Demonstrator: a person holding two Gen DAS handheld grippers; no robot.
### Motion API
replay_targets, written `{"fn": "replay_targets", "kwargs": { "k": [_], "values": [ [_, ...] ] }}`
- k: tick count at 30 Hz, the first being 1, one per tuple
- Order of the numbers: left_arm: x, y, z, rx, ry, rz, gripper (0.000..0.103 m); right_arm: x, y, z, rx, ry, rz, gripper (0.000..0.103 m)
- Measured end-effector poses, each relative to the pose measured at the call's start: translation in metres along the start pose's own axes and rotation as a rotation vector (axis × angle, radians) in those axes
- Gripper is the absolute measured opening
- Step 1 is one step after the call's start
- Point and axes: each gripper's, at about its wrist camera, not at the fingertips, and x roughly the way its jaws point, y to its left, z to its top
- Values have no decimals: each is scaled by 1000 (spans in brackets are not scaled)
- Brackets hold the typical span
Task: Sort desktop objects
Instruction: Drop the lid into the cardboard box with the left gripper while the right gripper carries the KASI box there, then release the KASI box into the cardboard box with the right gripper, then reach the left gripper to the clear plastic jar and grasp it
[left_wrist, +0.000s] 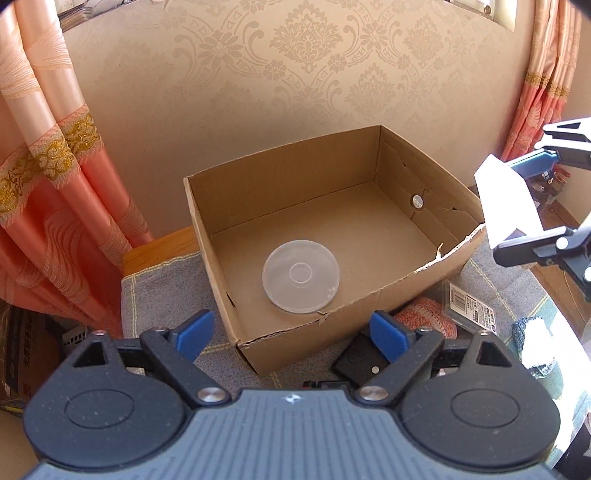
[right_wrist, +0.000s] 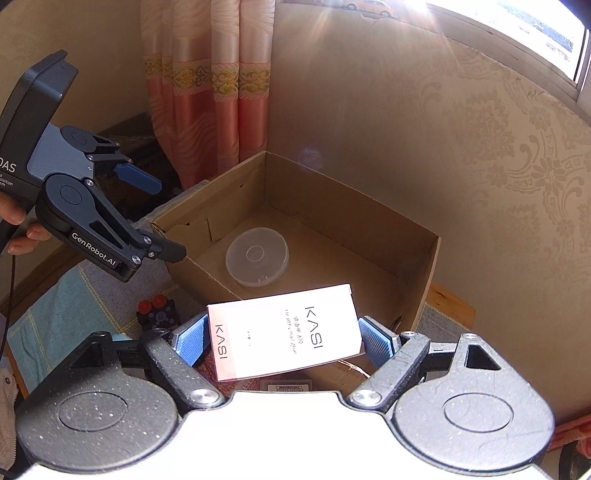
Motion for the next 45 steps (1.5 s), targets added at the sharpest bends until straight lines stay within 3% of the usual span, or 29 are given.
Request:
{"fn": "replay_targets", "kwargs": {
  "k": [15,17,19,21,33,45],
  "values": [
    [-20,9,-43,-29,19,-50,92,27,-3,28,12,15,-33,88],
    [-22,7,-47,-23,22,-52,92,33,-5,32,27,24,-48,90],
    [-24,4,-49,-14,25,-52,92,36,-4,34,37,27,-70,99],
    [-26,2,-50,-11,25,-51,92,33,-4,32,36,23,-71,100],
    [-42,-23,-71,-39,67,-62,92,-8,18,4,56,24,-61,101],
    [-55,-66,-103,-3,47,17,92,-39,44,-50,92,37,-65,102]
  ]
}}
